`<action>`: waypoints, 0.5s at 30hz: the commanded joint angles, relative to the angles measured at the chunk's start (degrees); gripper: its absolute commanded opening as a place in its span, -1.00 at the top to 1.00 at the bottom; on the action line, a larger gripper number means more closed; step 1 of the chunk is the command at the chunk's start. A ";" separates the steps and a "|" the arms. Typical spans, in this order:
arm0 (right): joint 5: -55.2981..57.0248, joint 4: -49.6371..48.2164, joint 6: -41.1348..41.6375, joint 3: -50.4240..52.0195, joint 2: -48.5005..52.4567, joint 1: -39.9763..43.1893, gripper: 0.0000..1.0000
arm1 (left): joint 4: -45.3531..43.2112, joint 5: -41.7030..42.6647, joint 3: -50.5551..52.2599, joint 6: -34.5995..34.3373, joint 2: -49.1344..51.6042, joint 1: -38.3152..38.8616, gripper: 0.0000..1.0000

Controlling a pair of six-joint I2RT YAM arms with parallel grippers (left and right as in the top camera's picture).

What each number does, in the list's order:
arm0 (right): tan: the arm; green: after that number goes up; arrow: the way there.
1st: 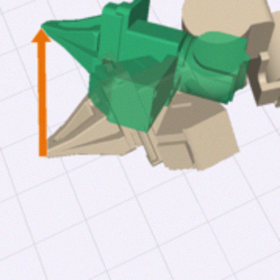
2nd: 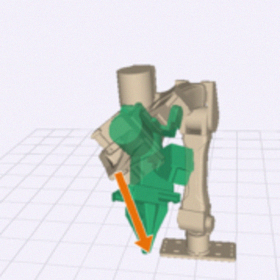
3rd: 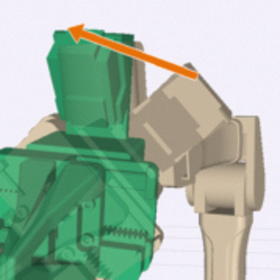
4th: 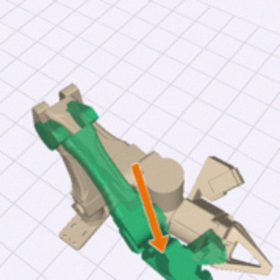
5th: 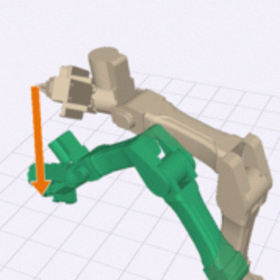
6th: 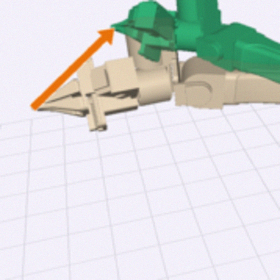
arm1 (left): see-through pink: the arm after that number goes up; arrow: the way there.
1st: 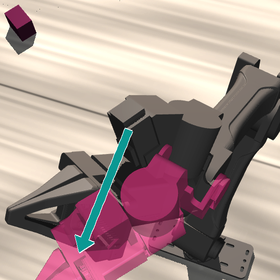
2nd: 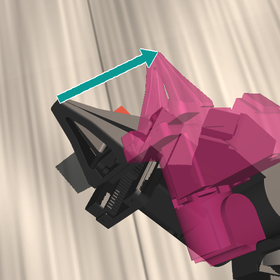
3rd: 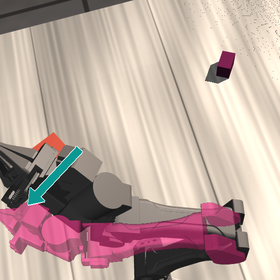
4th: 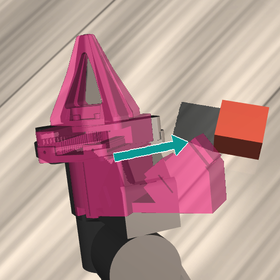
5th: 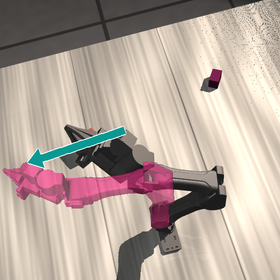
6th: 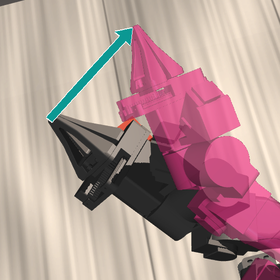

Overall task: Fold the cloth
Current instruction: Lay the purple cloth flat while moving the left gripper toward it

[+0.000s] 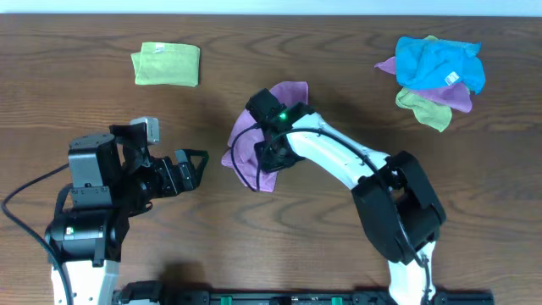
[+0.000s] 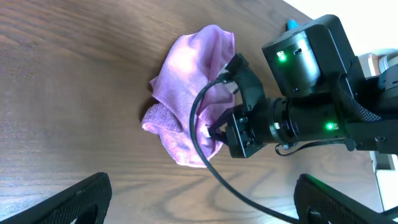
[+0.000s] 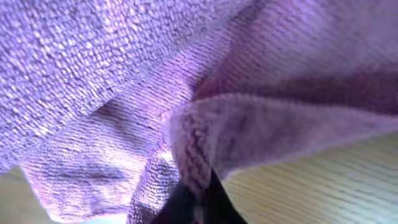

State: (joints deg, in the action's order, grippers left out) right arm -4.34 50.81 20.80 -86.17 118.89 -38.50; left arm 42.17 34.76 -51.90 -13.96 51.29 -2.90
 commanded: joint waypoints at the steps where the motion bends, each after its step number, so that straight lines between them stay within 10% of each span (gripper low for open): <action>1: 1.66 1.01 0.20 -0.13 -0.81 -0.15 0.97 | 0.26 1.05 -1.07 -0.44 0.09 -0.09 -0.90; 15: 19.96 11.89 3.82 -0.13 -10.75 1.40 0.97 | 0.70 1.07 -0.70 -9.35 5.27 -0.07 -0.90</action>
State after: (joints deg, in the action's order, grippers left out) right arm 9.34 61.91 22.35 -86.17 110.21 -38.13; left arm 42.89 35.03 -51.90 -18.76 54.19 -2.90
